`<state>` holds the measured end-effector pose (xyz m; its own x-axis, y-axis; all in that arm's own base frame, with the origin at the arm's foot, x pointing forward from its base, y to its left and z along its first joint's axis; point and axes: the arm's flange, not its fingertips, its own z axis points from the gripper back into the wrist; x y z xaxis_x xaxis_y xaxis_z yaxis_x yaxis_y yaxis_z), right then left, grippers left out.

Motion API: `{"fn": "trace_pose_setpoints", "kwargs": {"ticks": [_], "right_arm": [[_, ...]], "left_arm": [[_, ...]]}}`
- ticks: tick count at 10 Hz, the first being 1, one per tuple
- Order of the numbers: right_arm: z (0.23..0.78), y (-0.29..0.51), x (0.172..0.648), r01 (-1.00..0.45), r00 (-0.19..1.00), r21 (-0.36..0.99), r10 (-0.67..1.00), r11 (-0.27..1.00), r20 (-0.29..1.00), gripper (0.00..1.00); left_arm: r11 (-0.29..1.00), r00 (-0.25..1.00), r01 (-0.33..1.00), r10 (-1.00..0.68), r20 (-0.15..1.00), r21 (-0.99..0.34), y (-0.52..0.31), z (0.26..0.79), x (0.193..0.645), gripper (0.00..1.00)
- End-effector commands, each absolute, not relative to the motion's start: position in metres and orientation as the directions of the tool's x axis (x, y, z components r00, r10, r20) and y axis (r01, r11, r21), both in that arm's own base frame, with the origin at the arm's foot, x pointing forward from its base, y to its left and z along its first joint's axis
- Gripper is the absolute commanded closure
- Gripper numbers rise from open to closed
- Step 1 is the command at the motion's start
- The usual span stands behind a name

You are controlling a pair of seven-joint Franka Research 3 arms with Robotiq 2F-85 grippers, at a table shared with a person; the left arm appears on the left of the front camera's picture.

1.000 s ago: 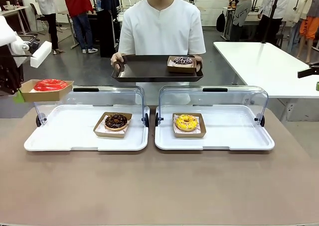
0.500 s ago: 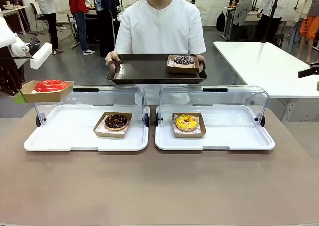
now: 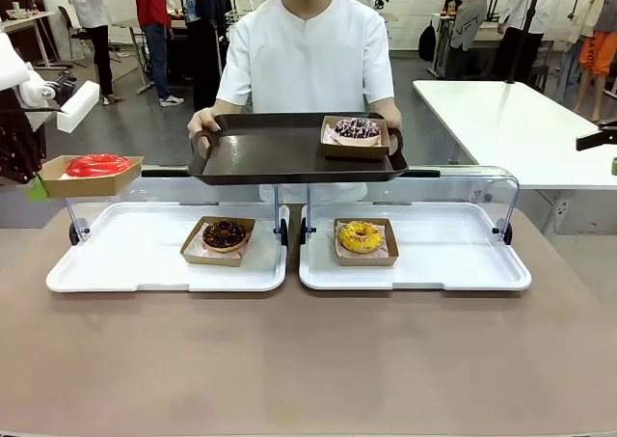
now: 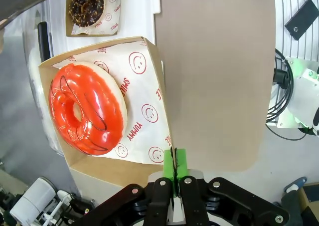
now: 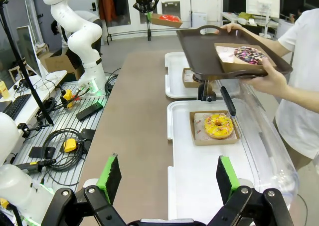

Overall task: Provide the desired donut to the person.
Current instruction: Place the picked Paper togo box onto the Handle tray extended by the person.

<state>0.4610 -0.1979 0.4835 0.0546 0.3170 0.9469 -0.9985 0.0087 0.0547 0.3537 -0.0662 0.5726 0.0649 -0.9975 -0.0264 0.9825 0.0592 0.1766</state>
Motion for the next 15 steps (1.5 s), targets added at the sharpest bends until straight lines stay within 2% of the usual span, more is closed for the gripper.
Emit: {"fn": "trace_pose_setpoints", "kwargs": {"ticks": [1, 15], "right_arm": [[0.4843, -0.1981, 0.4604, -0.999, 0.054, 0.054, 0.317, 0.01, 0.947, 0.0], [0.4843, -0.1981, 0.4604, -0.999, 0.054, 0.054, 0.317, 0.01, 0.947, 0.0]], "left_arm": [[0.077, 0.082, 0.982, -0.996, -0.026, 0.172, -0.0678, 0.5763, 0.3522, 1.0], [0.076, 0.079, 0.979, -0.997, -0.008, 0.187, -0.0693, 0.5765, 0.3491, 0.98]]}}
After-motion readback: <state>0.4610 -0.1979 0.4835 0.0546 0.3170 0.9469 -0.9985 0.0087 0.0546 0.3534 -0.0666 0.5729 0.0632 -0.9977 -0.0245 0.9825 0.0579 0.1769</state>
